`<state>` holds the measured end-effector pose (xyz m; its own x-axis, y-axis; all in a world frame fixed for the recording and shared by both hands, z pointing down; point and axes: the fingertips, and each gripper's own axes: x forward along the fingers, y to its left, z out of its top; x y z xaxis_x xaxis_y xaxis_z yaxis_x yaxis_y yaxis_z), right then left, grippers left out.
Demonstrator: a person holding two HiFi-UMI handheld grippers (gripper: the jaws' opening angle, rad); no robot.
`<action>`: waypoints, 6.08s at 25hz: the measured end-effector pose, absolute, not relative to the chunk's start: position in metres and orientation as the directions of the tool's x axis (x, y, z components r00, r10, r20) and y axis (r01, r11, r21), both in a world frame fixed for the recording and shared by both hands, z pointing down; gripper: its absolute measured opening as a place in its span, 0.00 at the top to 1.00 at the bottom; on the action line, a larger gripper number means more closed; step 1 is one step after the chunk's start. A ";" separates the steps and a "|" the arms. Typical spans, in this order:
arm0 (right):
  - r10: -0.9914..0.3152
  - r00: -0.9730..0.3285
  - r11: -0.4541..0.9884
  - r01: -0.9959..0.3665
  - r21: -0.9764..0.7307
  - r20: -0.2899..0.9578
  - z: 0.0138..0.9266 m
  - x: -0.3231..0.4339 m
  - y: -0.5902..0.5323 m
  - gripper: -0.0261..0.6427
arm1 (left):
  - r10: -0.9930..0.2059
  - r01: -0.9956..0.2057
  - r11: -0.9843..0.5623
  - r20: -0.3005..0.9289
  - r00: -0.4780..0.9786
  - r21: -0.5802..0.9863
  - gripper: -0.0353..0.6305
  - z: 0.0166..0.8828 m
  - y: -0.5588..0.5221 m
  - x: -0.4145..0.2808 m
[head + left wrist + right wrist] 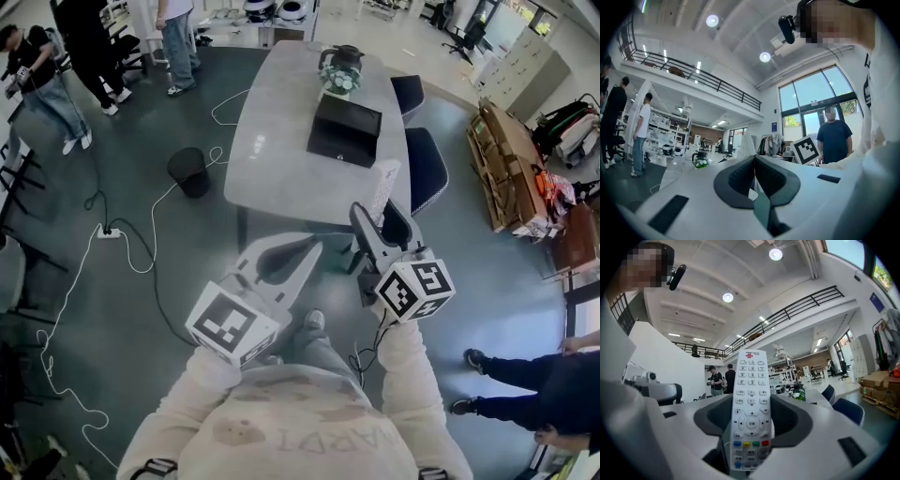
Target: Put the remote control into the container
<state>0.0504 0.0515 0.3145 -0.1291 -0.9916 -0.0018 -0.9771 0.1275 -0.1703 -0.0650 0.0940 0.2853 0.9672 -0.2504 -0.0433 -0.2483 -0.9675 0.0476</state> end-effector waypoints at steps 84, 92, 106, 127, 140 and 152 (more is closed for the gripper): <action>-0.477 -0.108 0.589 -0.776 0.226 0.872 0.633 0.265 -0.353 0.61 | -0.513 -0.526 -0.834 0.120 0.850 0.164 0.93 0.333 -0.209 0.056; -0.389 -0.107 0.627 -0.759 0.178 0.915 0.654 0.263 -0.354 0.61 | -0.518 -0.536 -0.826 0.139 0.844 0.175 0.93 0.343 -0.222 0.050; -0.247 -0.134 0.673 -0.736 0.071 0.960 0.671 0.261 -0.360 0.61 | -0.516 -0.538 -0.822 0.156 0.842 0.187 0.93 0.355 -0.237 0.048; -0.187 -0.101 0.715 -0.696 0.065 0.977 0.673 0.260 -0.354 0.61 | -0.510 -0.534 -0.826 0.163 0.845 0.182 0.93 0.357 -0.234 0.056; -0.247 -0.169 0.688 -0.724 0.050 0.954 0.651 0.263 -0.344 0.60 | -0.494 -0.518 -0.837 0.160 0.854 0.175 0.93 0.357 -0.227 0.064; -0.744 -0.438 0.494 -0.869 -0.026 0.504 0.504 0.219 -0.298 0.90 | -0.415 -0.430 -0.888 0.121 0.902 0.159 0.93 0.345 -0.205 0.100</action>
<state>0.2187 -0.2981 0.5040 -0.4384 -0.7439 0.5043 -0.8689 0.4944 -0.0261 0.0998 -0.2046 0.3446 0.9017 -0.4153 0.1205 -0.4304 -0.8885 0.1590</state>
